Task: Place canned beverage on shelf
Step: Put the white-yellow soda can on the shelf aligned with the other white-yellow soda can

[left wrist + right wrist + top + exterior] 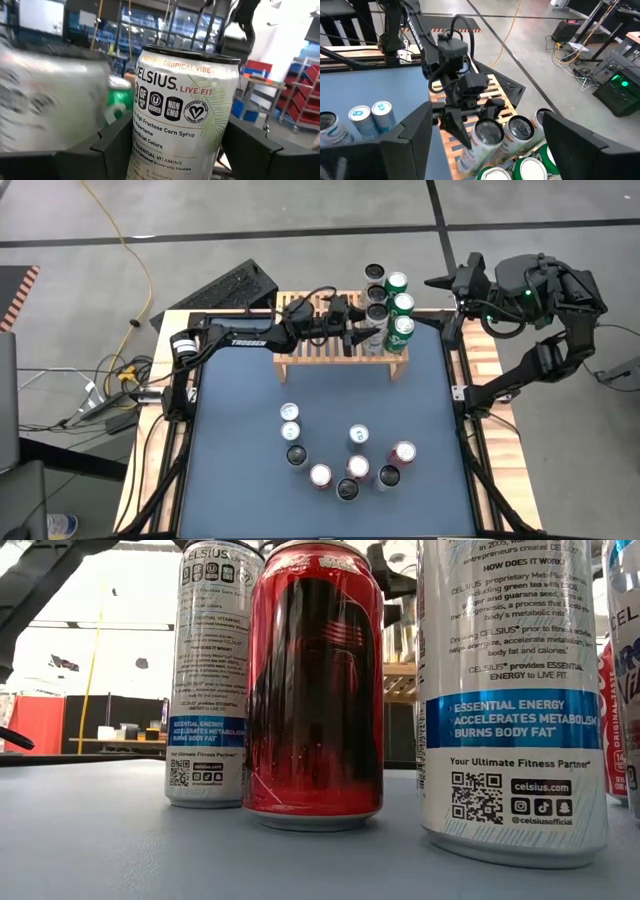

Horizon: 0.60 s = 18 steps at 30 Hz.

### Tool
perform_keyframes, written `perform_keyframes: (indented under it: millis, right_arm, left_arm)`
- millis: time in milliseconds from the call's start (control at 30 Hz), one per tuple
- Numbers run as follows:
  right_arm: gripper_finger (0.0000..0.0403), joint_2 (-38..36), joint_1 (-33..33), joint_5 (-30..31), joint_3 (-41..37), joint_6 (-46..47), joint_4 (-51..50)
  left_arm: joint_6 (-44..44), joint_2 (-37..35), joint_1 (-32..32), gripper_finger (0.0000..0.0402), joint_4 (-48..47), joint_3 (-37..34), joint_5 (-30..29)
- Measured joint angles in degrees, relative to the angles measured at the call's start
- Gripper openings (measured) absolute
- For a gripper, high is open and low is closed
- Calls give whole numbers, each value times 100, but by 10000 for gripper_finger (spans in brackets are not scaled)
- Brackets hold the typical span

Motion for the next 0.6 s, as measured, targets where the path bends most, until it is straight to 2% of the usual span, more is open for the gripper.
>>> perform_keyframes:
  millis: [600]
  right_arm:
    - [311, 0, 0, -14, 0, 4, -2]
  left_arm:
    - [74, 136, -15, 245, -156, 30, -31]
